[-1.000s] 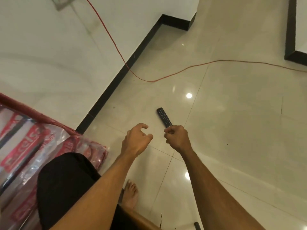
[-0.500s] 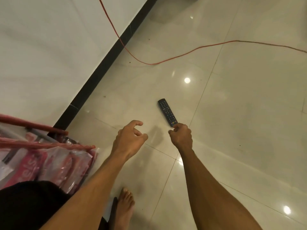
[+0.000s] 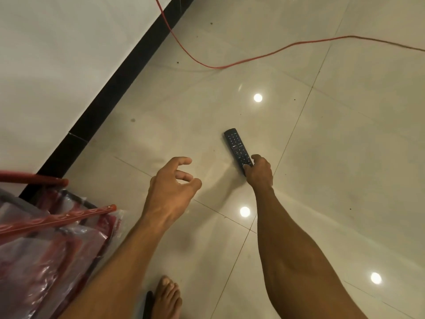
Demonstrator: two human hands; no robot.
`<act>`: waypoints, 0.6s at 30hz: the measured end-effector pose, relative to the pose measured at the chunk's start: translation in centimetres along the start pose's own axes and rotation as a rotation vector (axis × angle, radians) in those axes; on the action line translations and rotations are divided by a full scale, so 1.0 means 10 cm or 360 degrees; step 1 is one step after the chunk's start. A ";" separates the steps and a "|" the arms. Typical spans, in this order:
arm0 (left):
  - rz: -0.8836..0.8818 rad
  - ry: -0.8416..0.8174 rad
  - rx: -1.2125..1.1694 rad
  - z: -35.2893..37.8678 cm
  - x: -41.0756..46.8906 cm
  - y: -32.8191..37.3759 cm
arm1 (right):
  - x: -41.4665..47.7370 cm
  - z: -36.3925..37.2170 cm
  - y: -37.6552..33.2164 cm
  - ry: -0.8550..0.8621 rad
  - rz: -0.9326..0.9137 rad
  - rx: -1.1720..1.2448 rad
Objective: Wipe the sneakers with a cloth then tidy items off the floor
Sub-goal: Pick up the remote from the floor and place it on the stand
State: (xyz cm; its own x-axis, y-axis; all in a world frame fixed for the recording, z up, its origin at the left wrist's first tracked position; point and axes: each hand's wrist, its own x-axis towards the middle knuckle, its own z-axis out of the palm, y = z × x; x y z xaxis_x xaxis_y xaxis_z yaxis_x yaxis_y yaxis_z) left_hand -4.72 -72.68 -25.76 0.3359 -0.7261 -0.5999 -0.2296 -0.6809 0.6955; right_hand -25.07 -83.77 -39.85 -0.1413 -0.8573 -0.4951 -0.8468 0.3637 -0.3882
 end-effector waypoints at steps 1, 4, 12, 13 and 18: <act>-0.0010 0.0004 -0.0009 0.00 0.03 -0.03 | 0.05 0.05 0.00 -0.0018 -0.0009 -0.0020; -0.0050 0.0018 -0.0035 0.03 0.09 -0.10 | 0.16 0.20 -0.03 -0.0024 0.0002 -0.0059; -0.0062 0.0000 -0.0090 0.04 0.11 -0.13 | 0.17 0.45 -0.06 0.0074 0.0175 -0.0062; -0.0063 -0.0004 -0.0087 0.04 0.10 -0.12 | 0.15 0.47 -0.06 0.0076 0.0190 -0.0001; -0.0053 0.0033 -0.0105 -0.04 0.02 0.01 | 0.02 0.45 -0.06 0.0088 0.0318 0.0372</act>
State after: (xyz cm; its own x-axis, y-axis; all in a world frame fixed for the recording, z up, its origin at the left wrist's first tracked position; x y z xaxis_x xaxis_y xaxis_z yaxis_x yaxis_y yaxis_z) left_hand -4.27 -72.87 -25.64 0.3613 -0.7007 -0.6152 -0.1574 -0.6961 0.7005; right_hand -22.30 -82.49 -43.19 -0.3259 -0.7766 -0.5391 -0.6595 0.5953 -0.4589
